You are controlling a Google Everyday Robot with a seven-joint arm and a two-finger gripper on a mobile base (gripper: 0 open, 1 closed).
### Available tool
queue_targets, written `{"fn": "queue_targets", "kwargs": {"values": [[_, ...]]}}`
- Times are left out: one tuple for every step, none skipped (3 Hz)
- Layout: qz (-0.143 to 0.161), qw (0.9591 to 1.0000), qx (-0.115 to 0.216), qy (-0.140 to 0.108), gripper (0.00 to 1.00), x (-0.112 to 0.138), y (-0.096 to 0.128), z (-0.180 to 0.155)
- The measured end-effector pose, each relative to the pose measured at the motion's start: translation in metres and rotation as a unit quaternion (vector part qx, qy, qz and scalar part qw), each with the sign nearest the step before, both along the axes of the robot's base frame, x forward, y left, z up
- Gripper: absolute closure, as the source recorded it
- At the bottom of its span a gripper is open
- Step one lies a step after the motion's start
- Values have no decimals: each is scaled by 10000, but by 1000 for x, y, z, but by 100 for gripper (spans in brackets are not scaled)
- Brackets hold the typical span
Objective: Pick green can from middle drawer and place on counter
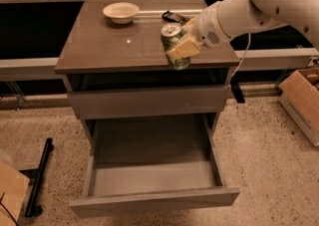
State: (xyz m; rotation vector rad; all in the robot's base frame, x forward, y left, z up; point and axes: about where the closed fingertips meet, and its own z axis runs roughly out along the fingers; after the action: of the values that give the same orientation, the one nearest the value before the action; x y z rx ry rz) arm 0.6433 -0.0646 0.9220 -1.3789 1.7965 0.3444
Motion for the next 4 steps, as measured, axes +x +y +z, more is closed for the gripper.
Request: {"fn": "queue_targets", "kwargs": {"values": [[-339, 9978, 503, -253, 100, 49, 9, -1], [-446, 9951, 830, -312, 100, 80, 19, -12], [-377, 9925, 1146, -189, 100, 106, 38, -27], [-278, 9909, 1319, -29, 82, 121, 55, -41]]}}
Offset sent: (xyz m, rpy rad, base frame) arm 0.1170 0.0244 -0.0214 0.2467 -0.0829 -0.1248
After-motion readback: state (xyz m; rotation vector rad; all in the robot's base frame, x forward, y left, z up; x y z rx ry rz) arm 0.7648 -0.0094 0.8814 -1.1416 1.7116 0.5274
